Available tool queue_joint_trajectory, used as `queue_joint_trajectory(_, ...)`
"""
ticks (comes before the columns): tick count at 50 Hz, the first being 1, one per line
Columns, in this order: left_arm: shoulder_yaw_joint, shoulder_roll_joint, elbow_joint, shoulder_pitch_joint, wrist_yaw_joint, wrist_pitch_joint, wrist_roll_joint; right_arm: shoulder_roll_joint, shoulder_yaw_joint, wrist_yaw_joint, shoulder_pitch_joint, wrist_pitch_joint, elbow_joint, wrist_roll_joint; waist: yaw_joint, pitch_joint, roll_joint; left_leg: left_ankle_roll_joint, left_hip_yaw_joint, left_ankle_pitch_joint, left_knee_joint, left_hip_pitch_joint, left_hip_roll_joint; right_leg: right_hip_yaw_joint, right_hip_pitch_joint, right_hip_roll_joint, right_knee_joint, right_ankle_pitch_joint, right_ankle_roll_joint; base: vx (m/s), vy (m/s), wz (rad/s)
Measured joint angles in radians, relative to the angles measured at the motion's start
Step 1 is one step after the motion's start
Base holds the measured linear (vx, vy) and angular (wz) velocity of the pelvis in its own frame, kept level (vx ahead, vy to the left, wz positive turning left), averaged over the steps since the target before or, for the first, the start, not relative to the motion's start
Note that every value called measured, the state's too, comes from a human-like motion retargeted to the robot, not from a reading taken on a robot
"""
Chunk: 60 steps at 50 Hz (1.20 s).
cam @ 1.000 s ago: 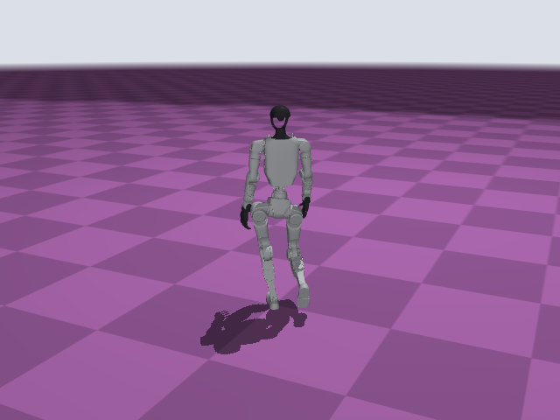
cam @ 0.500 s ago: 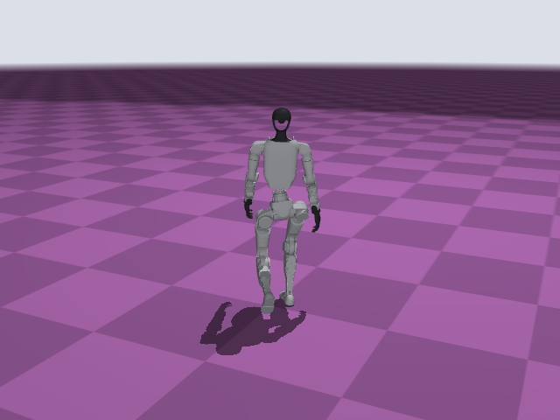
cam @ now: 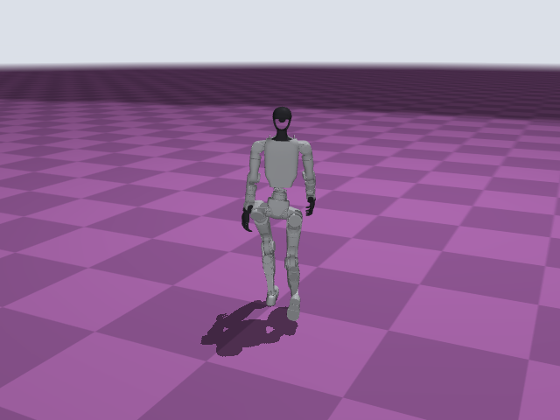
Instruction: Walk
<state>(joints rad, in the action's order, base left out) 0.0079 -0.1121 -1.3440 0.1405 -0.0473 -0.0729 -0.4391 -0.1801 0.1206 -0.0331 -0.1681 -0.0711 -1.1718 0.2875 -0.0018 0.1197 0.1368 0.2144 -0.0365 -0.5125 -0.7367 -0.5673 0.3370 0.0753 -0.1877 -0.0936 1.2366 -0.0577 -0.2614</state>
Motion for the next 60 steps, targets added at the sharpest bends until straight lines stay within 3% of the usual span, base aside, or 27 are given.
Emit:
queue_joint_trajectory(2, -0.023, -0.009, 0.038, -0.061, -0.006, 0.002, 0.004, 0.014, -0.007, 0.024, 0.021, 0.016, -0.072, -0.007, -0.028, -0.002, -0.002, 0.012, 0.023, -0.023, 0.058, 0.081, 0.014, -0.014, -0.132, -0.046, 0.154, 0.003, 0.025, 0.00, 0.04, -0.07)
queue_joint_trajectory(4, -0.047, -0.019, 0.083, -0.131, -0.015, -0.001, 0.014, 0.016, -0.020, 0.038, 0.046, 0.029, -0.129, -0.017, -0.054, -0.008, -0.022, 0.006, 0.055, -0.035, 0.144, 0.182, 0.005, -0.046, -0.266, -0.092, 0.228, -0.095, 0.096, 0.00, 0.05, -0.23)
queue_joint_trajectory(8, -0.079, -0.051, 0.192, -0.265, -0.040, -0.025, 0.024, 0.000, -0.050, 0.041, 0.113, 0.046, -0.183, -0.026, -0.109, -0.029, -0.088, -0.022, 0.120, -0.039, 0.321, 0.387, -0.045, -0.108, -0.467, -0.105, 0.088, -0.253, 0.170, 0.01, 0.01, -0.16)
queue_joint_trajectory(14, -0.112, -0.109, 0.354, -0.393, -0.070, -0.091, 0.055, -0.019, -0.101, 0.003, 0.206, 0.056, -0.196, -0.021, -0.143, -0.059, -0.190, -0.070, 0.163, -0.095, 0.387, 0.583, -0.168, -0.107, -0.525, 0.062, -0.577, -0.238, 0.111, 0.01, -0.04, -0.12)
queue_joint_trajectory(18, -0.111, -0.106, 0.381, -0.394, -0.094, -0.107, 0.066, -0.018, -0.120, -0.028, 0.260, 0.046, -0.200, -0.005, -0.146, -0.060, -0.223, -0.117, 0.188, -0.172, 0.139, 0.616, -0.216, -0.097, -0.506, 0.145, -0.544, -0.198, 0.138, 0.01, -0.06, -0.11)
queue_joint_trajectory(20, -0.107, -0.086, 0.353, -0.362, -0.100, -0.097, 0.055, -0.017, -0.121, -0.049, 0.274, 0.041, -0.207, 0.017, -0.147, -0.068, -0.260, -0.171, 0.180, -0.128, -0.083, 0.599, -0.274, -0.125, -0.482, 0.201, -0.437, -0.186, 0.181, 0.00, -0.06, -0.10)
queue_joint_trajectory(23, -0.117, -0.041, 0.266, -0.294, -0.083, -0.060, 0.065, -0.023, -0.102, -0.070, 0.261, 0.034, -0.187, 0.034, -0.130, -0.067, -0.326, -0.259, 0.159, 0.089, -0.468, 0.453, -0.383, -0.182, -0.426, 0.282, -0.383, -0.233, 0.258, 0.00, 0.00, 0.00)
queue_joint_trajectory(25, -0.131, -0.013, 0.201, -0.260, -0.058, -0.030, 0.085, -0.032, -0.086, -0.083, 0.228, 0.030, -0.154, 0.034, -0.103, -0.055, -0.342, -0.246, 0.133, 0.143, -0.661, 0.310, -0.441, -0.193, -0.373, 0.312, -0.418, -0.266, 0.286, 0.00, 0.00, 0.00)
queue_joint_trajectory(28, -0.151, 0.012, 0.121, -0.206, -0.020, 0.000, 0.110, -0.051, -0.064, -0.101, 0.153, 0.016, -0.074, 0.029, -0.054, -0.057, -0.318, -0.162, 0.087, 0.027, -0.749, 0.116, -0.471, -0.163, -0.234, 0.317, -0.545, -0.290, 0.277, 0.00, -0.01, -0.07)
queue_joint_trajectory(32, -0.140, 0.029, 0.062, -0.101, 0.007, -0.006, 0.115, -0.088, -0.045, -0.123, 0.046, -0.015, 0.057, 0.029, 0.001, -0.090, -0.276, -0.114, 0.045, -0.083, -0.509, -0.029, -0.432, -0.114, -0.003, 0.297, -0.718, -0.298, 0.240, 0.01, 0.00, -0.32)
queue_joint_trajectory(37, -0.085, 0.038, 0.019, 0.013, 0.012, -0.016, 0.081, -0.129, -0.026, -0.147, -0.077, -0.040, 0.193, -0.008, 0.024, -0.084, -0.213, -0.135, 0.047, -0.049, 0.068, -0.083, -0.291, -0.091, 0.177, 0.213, -0.827, -0.333, 0.215, 0.00, 0.02, -0.26)
queue_joint_trajectory(40, -0.047, 0.039, -0.001, 0.056, -0.005, -0.012, 0.056, -0.133, -0.017, -0.162, -0.109, -0.043, 0.234, -0.032, 0.039, -0.070, -0.199, -0.129, 0.074, -0.035, 0.118, -0.103, -0.238, -0.080, 0.213, 0.188, -0.732, -0.379, 0.205, 0.01, 0.04, -0.32)
queue_joint_trajectory(43, -0.025, 0.037, -0.023, 0.060, -0.029, -0.008, 0.040, -0.111, -0.008, -0.167, -0.098, -0.036, 0.219, -0.048, 0.040, -0.059, -0.146, -0.101, 0.061, 0.030, 0.010, -0.078, -0.158, -0.057, 0.228, 0.126, -0.533, -0.377, 0.159, 0.01, 0.02, -0.08)
queue_joint_trajectory(45, -0.018, 0.036, -0.027, 0.050, -0.045, -0.004, 0.023, -0.079, -0.003, -0.153, -0.070, -0.027, 0.175, -0.051, 0.030, -0.050, -0.098, -0.070, 0.042, 0.033, -0.051, -0.050, -0.096, -0.041, 0.204, 0.074, -0.353, -0.290, 0.103, 0.00, 0.00, 0.00)
queue_joint_trajectory(47, -0.017, 0.029, -0.014, 0.012, -0.059, 0.003, 0.002, -0.037, -0.002, -0.123, -0.052, -0.017, 0.099, -0.047, 0.015, -0.037, -0.036, -0.036, 0.021, 0.031, -0.029, -0.004, -0.030, -0.021, 0.116, 0.010, -0.144, -0.129, 0.041, 0.00, 0.00, 0.00)
queue_joint_trajectory(50, -0.036, 0.019, 0.038, -0.069, -0.075, 0.003, -0.002, 0.008, 0.000, -0.078, -0.025, 0.006, -0.013, -0.054, -0.016, -0.026, -0.008, -0.012, 0.034, 0.005, 0.035, 0.085, 0.006, -0.037, -0.055, -0.062, 0.109, -0.011, 0.048, -0.01, 0.01, -0.07)
queue_joint_trajectory(55, -0.074, -0.006, 0.163, -0.244, -0.110, -0.019, 0.018, 0.016, -0.022, -0.050, 0.048, 0.030, -0.140, -0.079, -0.074, -0.042, -0.061, -0.035, 0.110, -0.010, 0.246, 0.324, -0.030, -0.127, -0.333, -0.147, 0.165, -0.226, 0.181, 0.00, 0.03, -0.25)
queue_joint_trajectory(60, -0.101, -0.051, 0.303, -0.377, -0.141, -0.064, 0.027, -0.001, -0.069, -0.070, 0.141, 0.050, -0.169, -0.075, -0.122, -0.070, -0.147, -0.063, 0.163, -0.027, 0.388, 0.518, -0.120, -0.190, -0.457, -0.062, -0.279, -0.267, 0.169, 0.00, 0.00, -0.04)
